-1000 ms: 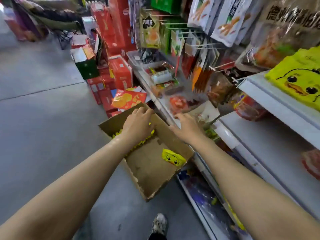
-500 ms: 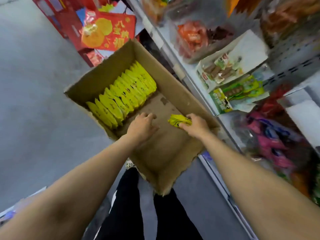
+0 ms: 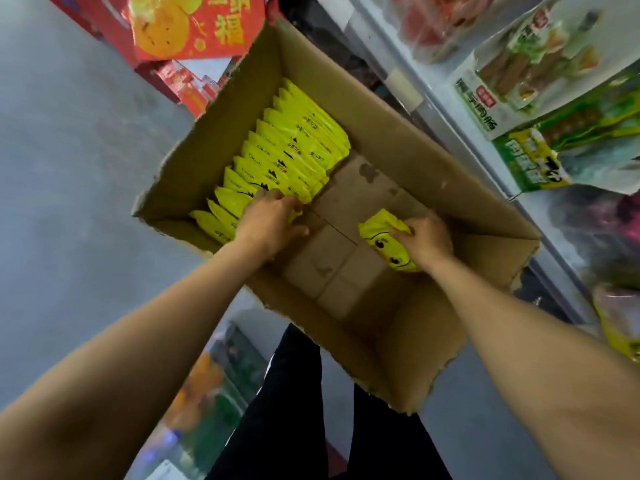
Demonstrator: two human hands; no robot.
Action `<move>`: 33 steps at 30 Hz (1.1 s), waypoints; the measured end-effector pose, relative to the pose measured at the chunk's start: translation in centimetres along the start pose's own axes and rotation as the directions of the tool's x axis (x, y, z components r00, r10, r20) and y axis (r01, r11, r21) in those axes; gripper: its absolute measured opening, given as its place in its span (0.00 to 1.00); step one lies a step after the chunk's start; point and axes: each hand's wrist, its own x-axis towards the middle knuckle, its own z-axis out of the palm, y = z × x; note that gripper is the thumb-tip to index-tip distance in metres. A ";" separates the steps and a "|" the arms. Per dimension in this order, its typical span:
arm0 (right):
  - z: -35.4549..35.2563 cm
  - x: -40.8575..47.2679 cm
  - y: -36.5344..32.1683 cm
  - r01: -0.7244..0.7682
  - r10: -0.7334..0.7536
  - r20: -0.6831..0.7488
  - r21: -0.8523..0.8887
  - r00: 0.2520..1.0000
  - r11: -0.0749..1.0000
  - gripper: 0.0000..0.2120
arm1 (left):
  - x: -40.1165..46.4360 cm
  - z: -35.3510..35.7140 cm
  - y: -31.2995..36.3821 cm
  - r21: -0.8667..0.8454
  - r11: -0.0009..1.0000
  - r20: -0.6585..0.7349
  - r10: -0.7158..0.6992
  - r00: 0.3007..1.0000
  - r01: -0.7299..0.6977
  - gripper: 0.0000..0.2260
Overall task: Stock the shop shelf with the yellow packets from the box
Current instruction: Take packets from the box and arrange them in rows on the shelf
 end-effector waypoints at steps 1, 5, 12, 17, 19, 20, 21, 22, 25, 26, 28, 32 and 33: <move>0.4 -0.2 -0.6 0.015 -0.021 0.051 0.110 0.998 0.994 0.11 | 0.3 -0.6 -1.1 0.030 0.999 0.007 -0.020 1.000 0.020 0.20; 1.5 -1.1 -3.1 -0.048 -0.029 0.146 0.499 0.989 0.865 0.07 | 1.9 -2.3 -4.1 0.179 0.981 0.120 -0.095 0.988 0.072 0.18; 2.7 -0.8 -4.5 -0.096 0.012 0.136 0.629 0.991 0.771 0.06 | 3.5 -3.1 -6.5 0.204 0.979 0.230 -0.025 0.973 -0.023 0.19; 2.7 -0.6 -4.2 -0.113 0.036 0.134 0.635 0.990 0.764 0.08 | 4.4 -2.9 -7.2 0.167 0.986 0.226 -0.033 0.973 -0.005 0.08; 2.5 -0.9 -4.2 -0.116 0.045 0.124 0.655 0.991 0.747 0.06 | 4.5 -2.8 -7.1 0.193 0.980 0.224 0.011 0.975 -0.055 0.05; 2.4 -1.1 -4.3 -0.114 0.046 0.118 0.668 0.992 0.735 0.06 | 4.4 -2.8 -6.9 0.199 0.977 0.225 0.035 0.974 -0.081 0.04; 2.2 -1.4 -4.3 -0.111 0.047 0.111 0.685 0.993 0.720 0.05 | 4.3 -2.9 -6.7 0.188 0.976 0.219 0.064 0.974 -0.106 0.04; 2.1 -1.7 -4.3 -0.104 0.046 0.101 0.702 0.994 0.704 0.06 | 4.1 -3.1 -6.4 0.158 0.980 0.207 0.091 0.974 -0.125 0.04; 1.7 -2.7 -4.4 -0.105 0.059 0.088 0.738 0.994 0.666 0.07 | 3.4 -3.8 -5.0 -0.069 0.987 0.200 0.157 0.967 -0.146 0.04; 1.5 -3.0 -4.3 -0.107 0.066 0.084 0.748 0.994 0.655 0.07 | 3.1 -4.1 -4.4 -0.142 0.979 0.205 0.174 0.963 -0.146 0.05; 1.2 -3.7 -4.3 -0.107 0.080 0.073 0.761 0.994 0.640 0.08 | 2.6 -4.7 -3.0 -0.229 0.961 0.194 0.199 0.961 -0.153 0.06; 0.4 -5.0 -3.8 -0.079 0.115 0.013 0.798 0.993 0.598 0.08 | 1.8 -5.1 -0.4 -0.357 0.929 0.165 0.163 0.973 -0.095 0.07; 0.0 -5.4 -3.7 -0.073 0.127 -0.001 0.809 0.992 0.583 0.07 | 1.6 -4.9 0.0 -0.402 0.914 0.177 0.142 0.974 -0.060 0.08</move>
